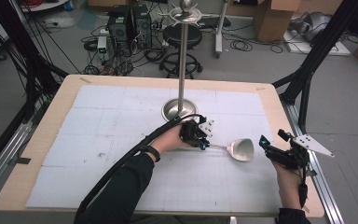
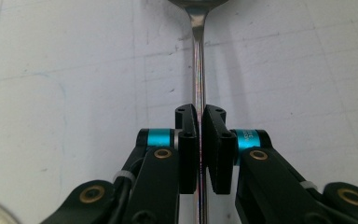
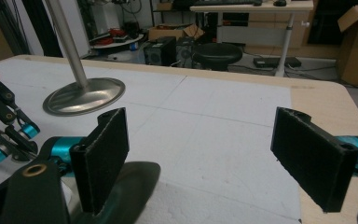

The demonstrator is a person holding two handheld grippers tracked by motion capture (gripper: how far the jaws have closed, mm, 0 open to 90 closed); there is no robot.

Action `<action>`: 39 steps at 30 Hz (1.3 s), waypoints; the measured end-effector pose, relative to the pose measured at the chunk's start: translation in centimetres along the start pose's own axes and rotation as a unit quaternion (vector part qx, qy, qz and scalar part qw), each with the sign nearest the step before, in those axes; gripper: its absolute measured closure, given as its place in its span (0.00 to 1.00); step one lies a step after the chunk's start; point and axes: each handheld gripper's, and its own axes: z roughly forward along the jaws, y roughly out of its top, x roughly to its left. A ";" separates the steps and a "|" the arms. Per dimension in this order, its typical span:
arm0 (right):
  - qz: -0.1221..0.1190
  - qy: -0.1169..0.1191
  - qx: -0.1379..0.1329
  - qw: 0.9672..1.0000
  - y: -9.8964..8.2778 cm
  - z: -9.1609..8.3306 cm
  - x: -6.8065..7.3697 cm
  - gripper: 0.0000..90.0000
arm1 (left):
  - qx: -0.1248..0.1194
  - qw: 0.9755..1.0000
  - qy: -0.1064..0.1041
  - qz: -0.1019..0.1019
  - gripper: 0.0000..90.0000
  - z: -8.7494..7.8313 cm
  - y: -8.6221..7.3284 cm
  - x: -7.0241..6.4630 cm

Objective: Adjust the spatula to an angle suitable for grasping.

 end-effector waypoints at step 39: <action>-0.019 0.038 0.040 0.998 -0.1 2.9 1.1 0.20 | -0.141 0.948 0.202 -0.202 0.26 -17.2 -12.0 -3.4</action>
